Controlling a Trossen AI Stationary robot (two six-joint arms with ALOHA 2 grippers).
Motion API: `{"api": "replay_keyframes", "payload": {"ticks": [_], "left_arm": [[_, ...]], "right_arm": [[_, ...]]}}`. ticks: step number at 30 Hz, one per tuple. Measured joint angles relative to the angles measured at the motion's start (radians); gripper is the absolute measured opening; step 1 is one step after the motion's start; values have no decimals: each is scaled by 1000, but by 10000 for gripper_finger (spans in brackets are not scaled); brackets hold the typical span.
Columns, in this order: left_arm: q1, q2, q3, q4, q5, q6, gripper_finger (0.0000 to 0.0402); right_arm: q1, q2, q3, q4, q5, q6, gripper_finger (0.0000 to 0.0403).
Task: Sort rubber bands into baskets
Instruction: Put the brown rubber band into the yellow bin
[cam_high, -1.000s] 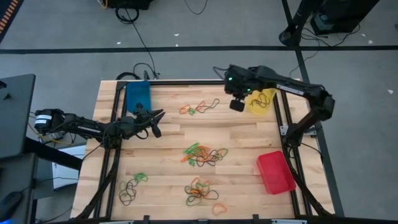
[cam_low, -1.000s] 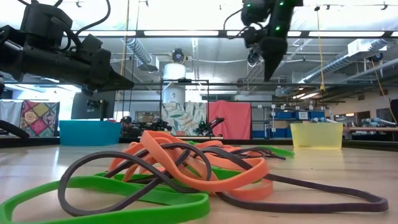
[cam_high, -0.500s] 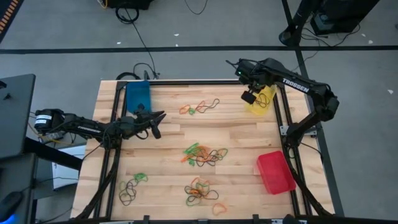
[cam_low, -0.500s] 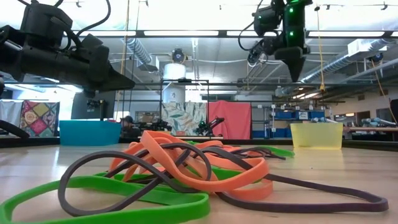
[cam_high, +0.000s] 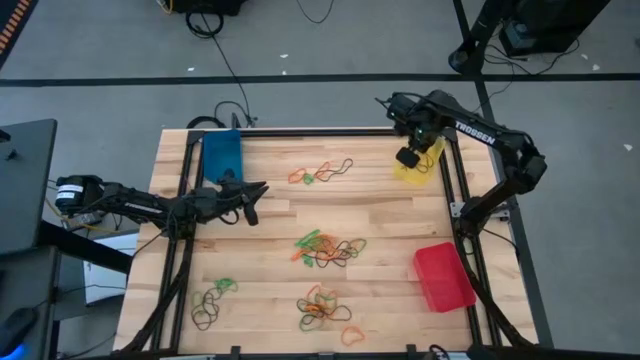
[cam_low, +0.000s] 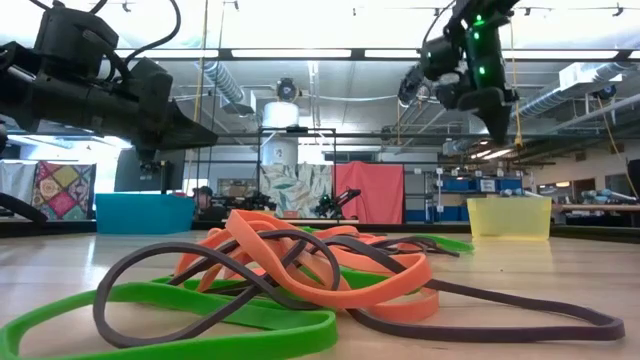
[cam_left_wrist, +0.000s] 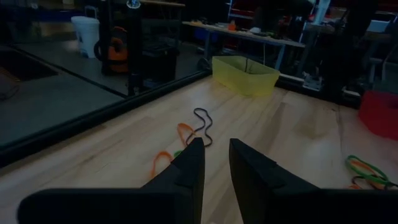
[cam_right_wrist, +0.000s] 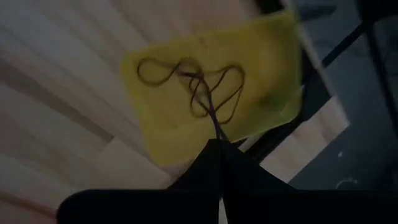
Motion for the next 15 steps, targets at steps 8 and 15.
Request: {"api": "replay_keyframes", "payload": {"ticks": [8,15], "left_arm": [[0,0,0,10,0,2,78],[1,0,0,20,-3,-24,78]], "right_arm": [[-30,1,-174,160,-8,-20,23],[-29,1,-180,224,-8,-44,94]]}}
